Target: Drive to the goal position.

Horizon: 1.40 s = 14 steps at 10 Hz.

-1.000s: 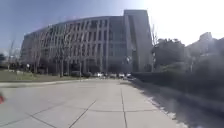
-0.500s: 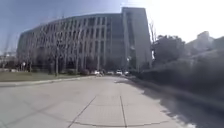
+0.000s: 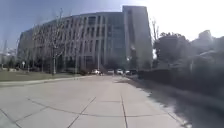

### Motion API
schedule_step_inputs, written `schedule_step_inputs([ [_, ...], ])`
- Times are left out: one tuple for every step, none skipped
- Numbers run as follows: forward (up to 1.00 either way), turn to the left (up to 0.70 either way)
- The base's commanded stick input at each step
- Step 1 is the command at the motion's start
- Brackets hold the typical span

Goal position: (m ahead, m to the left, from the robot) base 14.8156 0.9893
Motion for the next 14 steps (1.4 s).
schedule_step_inputs([
  [1.00, 0.03],
  [1.00, 0.03],
  [1.00, 0.03],
  [1.00, 0.03],
  [1.00, 0.03],
  [1.00, 0.03],
  [1.00, 0.03],
  [1.00, 0.03],
  [1.00, 0.03],
  [1.00, 0.03],
  [1.00, 0.03],
  [1.00, 0.03],
  [1.00, 0.03],
  [1.00, 0.03],
])
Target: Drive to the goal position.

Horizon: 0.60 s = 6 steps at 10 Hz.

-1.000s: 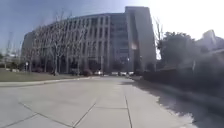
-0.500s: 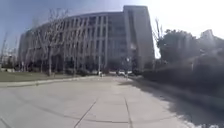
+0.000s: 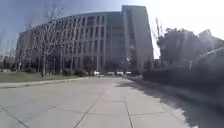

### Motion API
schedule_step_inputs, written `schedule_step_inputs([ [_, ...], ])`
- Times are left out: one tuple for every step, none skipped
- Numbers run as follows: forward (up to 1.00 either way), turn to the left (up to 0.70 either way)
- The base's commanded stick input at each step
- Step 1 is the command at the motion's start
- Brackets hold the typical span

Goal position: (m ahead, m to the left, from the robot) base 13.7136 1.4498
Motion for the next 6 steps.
schedule_step_inputs([
  [1.00, 0.03],
  [1.00, 0.03],
  [1.00, 0.03],
  [1.00, 0.03],
  [1.00, 0.03],
  [1.00, 0.03],
])
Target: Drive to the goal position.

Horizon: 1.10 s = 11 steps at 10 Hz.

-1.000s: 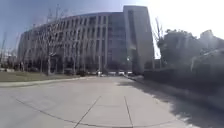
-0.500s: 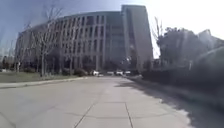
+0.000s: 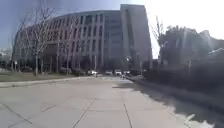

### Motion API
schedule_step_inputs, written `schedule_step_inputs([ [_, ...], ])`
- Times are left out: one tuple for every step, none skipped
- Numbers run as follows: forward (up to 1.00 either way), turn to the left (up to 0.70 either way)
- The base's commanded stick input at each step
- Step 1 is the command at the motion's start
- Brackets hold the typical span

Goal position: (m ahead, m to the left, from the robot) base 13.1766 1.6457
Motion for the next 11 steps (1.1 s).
schedule_step_inputs([
  [1.00, 0.03],
  [1.00, 0.03],
  [1.00, 0.03],
  [1.00, 0.03],
  [1.00, 0.03],
  [1.00, 0.03],
  [1.00, 0.03],
  [1.00, 0.03],
  [1.00, 0.03],
  [1.00, 0.03],
  [1.00, 0.03],
])
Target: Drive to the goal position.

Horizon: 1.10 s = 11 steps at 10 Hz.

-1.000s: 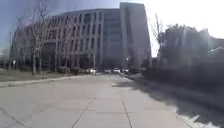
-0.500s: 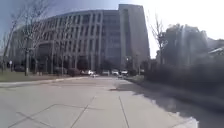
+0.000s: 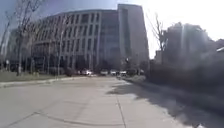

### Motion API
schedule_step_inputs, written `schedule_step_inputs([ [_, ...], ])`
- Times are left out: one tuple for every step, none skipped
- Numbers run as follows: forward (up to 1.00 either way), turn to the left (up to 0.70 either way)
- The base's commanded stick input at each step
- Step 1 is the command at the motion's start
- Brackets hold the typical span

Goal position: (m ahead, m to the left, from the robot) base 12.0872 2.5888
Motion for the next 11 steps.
schedule_step_inputs([
  [1.00, 0.03],
  [1.00, 0.03],
  [1.00, 0.03],
  [1.00, 0.03],
  [1.00, 0.03],
  [1.00, 0.03],
  [1.00, 0.03],
  [1.00, 0.03],
  [1.00, 0.03],
  [1.00, 0.03],
  [1.00, 0.03],
])
